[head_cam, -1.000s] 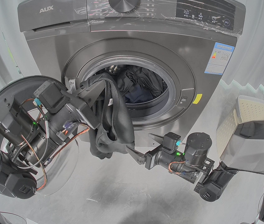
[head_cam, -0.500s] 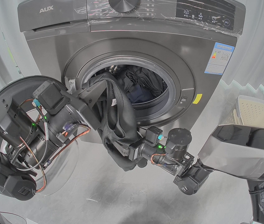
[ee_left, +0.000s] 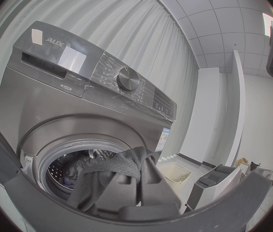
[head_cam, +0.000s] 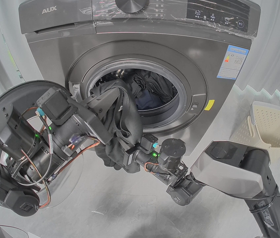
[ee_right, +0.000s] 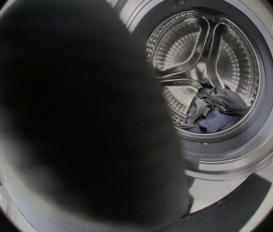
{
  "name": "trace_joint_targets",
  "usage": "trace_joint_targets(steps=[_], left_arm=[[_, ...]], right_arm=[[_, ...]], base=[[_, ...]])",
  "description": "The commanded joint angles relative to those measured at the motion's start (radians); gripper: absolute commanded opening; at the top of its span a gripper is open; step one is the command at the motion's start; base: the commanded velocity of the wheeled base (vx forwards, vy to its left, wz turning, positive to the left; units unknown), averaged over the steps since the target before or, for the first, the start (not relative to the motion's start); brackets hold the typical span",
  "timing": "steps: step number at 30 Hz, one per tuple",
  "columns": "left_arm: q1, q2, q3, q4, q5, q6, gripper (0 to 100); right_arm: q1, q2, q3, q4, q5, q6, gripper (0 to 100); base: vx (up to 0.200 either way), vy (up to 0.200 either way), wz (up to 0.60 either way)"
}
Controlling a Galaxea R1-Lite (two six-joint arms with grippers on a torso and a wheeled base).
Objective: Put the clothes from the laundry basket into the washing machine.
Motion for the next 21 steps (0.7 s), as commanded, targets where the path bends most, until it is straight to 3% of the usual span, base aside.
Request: trace_joint_targets(steps=[1, 4, 7, 10, 21], left_arm=[[0.002, -0.001, -0.005, 0.000, 0.001, -0.004, 0], [0.007, 0.002, -0.004, 0.002, 0.002, -0.004, 0], [0.022, 0.010, -0.005, 0.002, 0.008, -0.004, 0], [0.056, 0.020, 0.001, 0.003, 0.008, -0.004, 0], [0.076, 0.066, 0.034, 0.003, 0.007, 0.000, 0]], right_arm=[[0.003, 0.003, -0.006, -0.001, -0.006, 0.002, 0], [0.002, -0.040, 0.028, -0.002, -0.012, 0.007, 0], [-0.014, -0.121, 0.114, -0.001, -0.061, 0.014, 0], [-0.040, -0.236, 0.215, -0.001, -0.078, 0.033, 0], [-0.109, -0.585, 0.580, -0.001, -0.081, 0.053, 0]], base=[[0.000, 0.000, 0.00], [0.000, 0.000, 0.00], [0.000, 0.000, 0.00], [0.000, 0.000, 0.00], [0.000, 0.000, 0.00]])
